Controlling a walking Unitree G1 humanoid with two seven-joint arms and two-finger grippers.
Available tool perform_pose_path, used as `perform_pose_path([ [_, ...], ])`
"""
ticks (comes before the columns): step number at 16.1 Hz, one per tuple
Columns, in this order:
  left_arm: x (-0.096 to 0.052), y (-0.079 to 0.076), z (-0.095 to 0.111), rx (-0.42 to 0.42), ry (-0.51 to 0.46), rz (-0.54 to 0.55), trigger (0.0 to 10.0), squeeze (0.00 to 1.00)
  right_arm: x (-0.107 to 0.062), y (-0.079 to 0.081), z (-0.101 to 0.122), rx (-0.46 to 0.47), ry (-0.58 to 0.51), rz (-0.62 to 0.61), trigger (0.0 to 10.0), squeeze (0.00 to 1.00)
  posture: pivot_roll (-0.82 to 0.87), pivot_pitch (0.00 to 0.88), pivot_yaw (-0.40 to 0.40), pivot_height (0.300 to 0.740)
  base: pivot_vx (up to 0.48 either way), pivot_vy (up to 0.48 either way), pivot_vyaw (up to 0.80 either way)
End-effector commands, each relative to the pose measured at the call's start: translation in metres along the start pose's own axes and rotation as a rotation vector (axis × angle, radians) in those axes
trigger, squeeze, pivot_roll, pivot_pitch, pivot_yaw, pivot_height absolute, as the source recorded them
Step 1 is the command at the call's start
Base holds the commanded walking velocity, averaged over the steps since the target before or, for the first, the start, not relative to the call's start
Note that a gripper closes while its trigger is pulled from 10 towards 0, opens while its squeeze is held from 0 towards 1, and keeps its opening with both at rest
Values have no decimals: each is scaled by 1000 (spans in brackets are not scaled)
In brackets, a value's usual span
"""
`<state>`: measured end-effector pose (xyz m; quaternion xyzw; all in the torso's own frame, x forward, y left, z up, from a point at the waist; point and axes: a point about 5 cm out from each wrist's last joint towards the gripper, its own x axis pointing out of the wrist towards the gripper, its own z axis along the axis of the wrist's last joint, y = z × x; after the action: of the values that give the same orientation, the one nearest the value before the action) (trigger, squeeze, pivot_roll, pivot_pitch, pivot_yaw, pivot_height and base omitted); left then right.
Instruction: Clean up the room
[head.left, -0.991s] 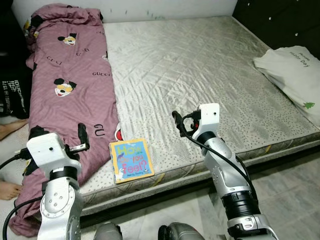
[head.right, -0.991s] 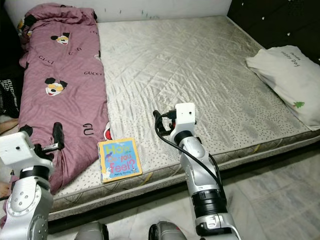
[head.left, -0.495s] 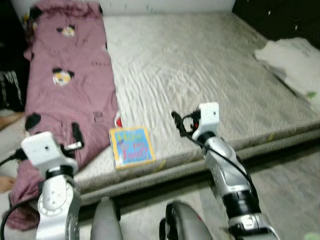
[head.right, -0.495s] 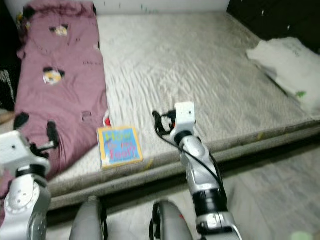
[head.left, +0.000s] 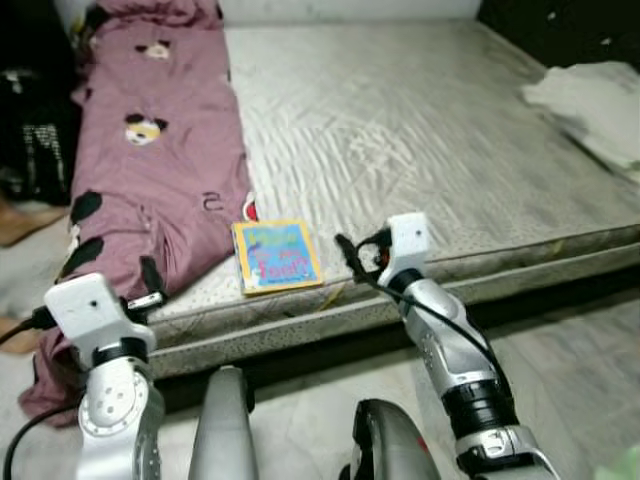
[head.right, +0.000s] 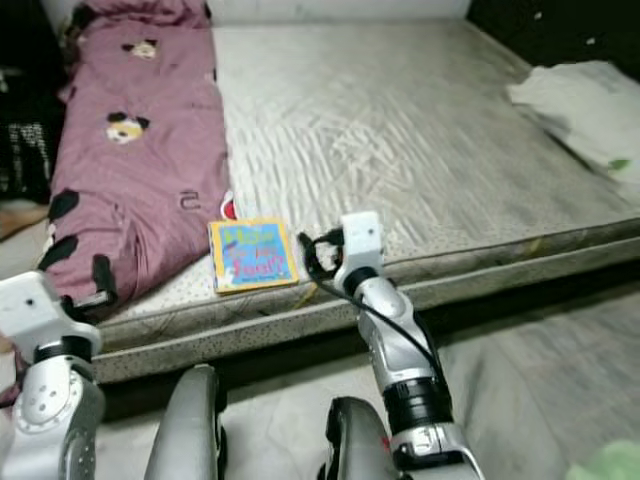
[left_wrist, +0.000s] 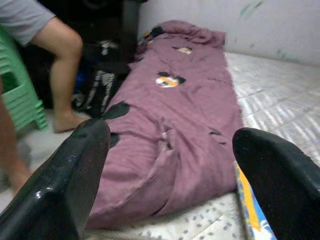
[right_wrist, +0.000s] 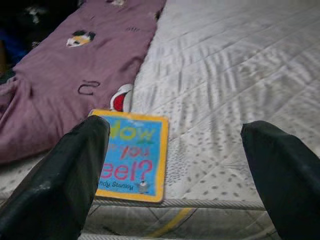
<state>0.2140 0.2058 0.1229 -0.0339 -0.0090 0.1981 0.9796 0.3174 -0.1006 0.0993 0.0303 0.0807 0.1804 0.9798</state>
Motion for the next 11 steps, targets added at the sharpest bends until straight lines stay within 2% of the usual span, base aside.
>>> perform_pose_path([
  [1, 1, -4, 5, -6, -20, -6, 10000, 0, 1, -1, 8, -23, -26, 6, 10000, 0, -20, 75, -67, 631, 0, 0, 531],
  [2, 1, -4, 6, -7, -20, -10, 10000, 0, 1, -1, 8, -22, -25, 5, 10000, 0, -20, 75, -67, 631, 0, 0, 544],
  [5, 1, -4, 5, -20, -16, -25, 10000, 0, 2, -1, 9, -16, -24, 8, 10000, 0, -23, 84, -70, 631, 0, 0, 0],
  [11, 2, -6, 4, -30, -12, -44, 10000, 0, 3, 3, 10, -26, -38, 43, 10000, 0, -25, 88, -70, 631, 317, 0, 0],
])
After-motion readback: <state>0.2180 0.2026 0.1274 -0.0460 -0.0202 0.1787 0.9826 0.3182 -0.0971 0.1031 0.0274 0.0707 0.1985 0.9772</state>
